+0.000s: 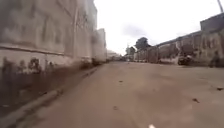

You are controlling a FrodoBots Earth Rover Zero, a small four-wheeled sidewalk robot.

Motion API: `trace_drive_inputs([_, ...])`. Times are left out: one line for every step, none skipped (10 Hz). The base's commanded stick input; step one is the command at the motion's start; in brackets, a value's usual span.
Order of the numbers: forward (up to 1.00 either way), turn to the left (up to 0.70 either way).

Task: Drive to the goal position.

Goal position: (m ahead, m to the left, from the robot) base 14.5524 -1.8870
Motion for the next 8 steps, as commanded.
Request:
trace_drive_inputs([0.70,0.03])
trace_drive_inputs([0.70,0.05])
trace_drive_inputs([0.70,0.09])
trace_drive_inputs([0.70,0.15])
trace_drive_inputs([0.70,-0.31])
trace_drive_inputs([0.70,-0.35])
trace_drive_inputs([0.70,-0.35])
trace_drive_inputs([0.70,-0.35])
